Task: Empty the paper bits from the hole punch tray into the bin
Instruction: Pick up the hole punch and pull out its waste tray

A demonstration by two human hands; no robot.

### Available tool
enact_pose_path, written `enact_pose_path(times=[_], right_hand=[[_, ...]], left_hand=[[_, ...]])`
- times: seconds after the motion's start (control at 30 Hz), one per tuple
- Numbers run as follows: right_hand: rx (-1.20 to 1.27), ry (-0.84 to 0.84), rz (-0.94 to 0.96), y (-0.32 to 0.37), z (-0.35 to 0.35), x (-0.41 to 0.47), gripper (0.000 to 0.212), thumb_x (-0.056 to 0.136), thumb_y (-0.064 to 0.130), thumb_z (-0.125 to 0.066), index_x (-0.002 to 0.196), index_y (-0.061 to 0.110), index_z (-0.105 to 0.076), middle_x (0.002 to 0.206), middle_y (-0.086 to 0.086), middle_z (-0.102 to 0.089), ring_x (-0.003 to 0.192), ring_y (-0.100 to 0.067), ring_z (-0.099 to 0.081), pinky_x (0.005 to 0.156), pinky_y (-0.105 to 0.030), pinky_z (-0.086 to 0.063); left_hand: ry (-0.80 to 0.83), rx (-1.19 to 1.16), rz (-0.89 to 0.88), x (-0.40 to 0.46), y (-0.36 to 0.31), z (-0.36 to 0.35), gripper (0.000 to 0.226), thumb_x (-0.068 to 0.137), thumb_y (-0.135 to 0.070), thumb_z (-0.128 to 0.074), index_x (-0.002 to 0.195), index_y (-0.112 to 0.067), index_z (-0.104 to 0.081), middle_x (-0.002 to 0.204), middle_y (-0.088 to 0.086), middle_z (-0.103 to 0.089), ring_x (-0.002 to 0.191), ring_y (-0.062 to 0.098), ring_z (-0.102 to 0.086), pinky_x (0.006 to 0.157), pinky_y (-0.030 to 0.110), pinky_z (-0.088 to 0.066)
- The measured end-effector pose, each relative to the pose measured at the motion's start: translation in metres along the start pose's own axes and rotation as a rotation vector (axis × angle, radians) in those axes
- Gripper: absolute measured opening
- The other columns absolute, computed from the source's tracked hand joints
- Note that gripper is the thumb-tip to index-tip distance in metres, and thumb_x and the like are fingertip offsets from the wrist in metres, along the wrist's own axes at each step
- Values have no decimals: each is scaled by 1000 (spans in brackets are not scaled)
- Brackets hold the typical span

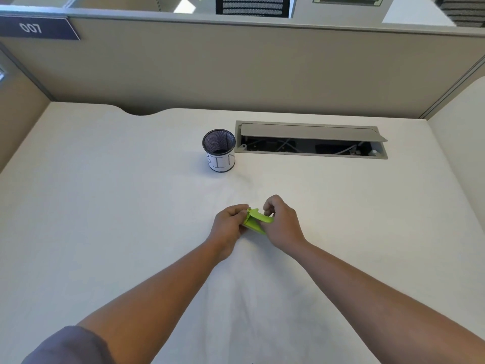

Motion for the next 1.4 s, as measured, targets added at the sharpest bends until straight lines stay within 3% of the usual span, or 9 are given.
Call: enact_pose_path(times=[0.07,0.17,0.33,0.47,0.57,0.77,0.93,1.07,1.4], right_hand=[[8,-21,23,4,1,-2,28,79,10,-74,88,23,-50,83,8,-57,72,-10,-50,60,-28,-40],[13,-43,58,10,2,-5,27,80,16,-76,92,24,-53,86,10,-59,73,-3,-51,59,-20,-37],[22,-66,32,25,5,-8,35,74,41,-71,105,27,-59,93,12,-63,82,-11,-61,64,-31,-50],[13,-67,-6,38,7,-10,48,67,47,-70,111,31,-61,89,15,-63,76,-7,-62,62,-29,-49],[-2,-54,-17,46,7,-12,41,61,44,-70,99,38,-60,81,17,-64,74,-3,-62,61,-29,-52],[-7,-31,-54,51,5,-12,43,58,44,-69,101,41,-63,84,17,-68,77,-1,-64,64,-26,-53],[38,-66,-87,53,5,-14,35,55,51,-66,89,43,-64,64,20,-64,63,2,-62,53,-20,-42],[43,-93,-98,56,8,-16,39,53,54,-66,91,45,-65,69,37,-61,65,7,-60,52,-20,-41],[127,-157,-46,58,12,-21,29,55,47,-68,83,43,-63,62,33,-60,61,5,-59,48,-9,-35]], left_hand=[[-9,-160,44,-2,0,-5,17,102,-6,-54,109,-4,-70,99,14,-72,88,21,-71,80,32,-61],[9,-318,92,-7,-1,-15,14,96,-12,-62,92,-6,-74,87,7,-71,75,17,-71,69,27,-60],[57,-406,145,-12,-6,-27,37,105,-37,-51,108,-6,-71,100,13,-79,87,22,-77,75,32,-61],[111,-438,182,-17,-7,-36,49,106,-51,-38,115,-12,-68,99,10,-80,87,22,-77,74,33,-60],[138,-493,222,-19,-6,-42,57,105,-57,-31,112,-16,-71,96,8,-79,85,24,-77,75,34,-60],[193,-545,258,-20,-6,-49,64,101,-57,-32,92,-12,-76,85,9,-75,77,24,-74,68,29,-60],[208,-549,280,-22,-6,-50,48,94,-53,-41,85,-15,-68,79,6,-71,71,24,-71,64,30,-58],[206,-556,275,-22,-6,-51,48,89,-51,-42,81,-13,-69,77,7,-70,69,24,-71,64,30,-58],[229,-503,227,-24,-13,-59,24,74,-38,-55,73,-16,-64,71,3,-67,63,20,-68,58,25,-54]])
Point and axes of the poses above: each hand's wrist, its own x-axis towards the middle knuckle, its own z-axis out of the back of the hand, y = z × x, the point moved 7 cm from there along x, towards the middle knuckle
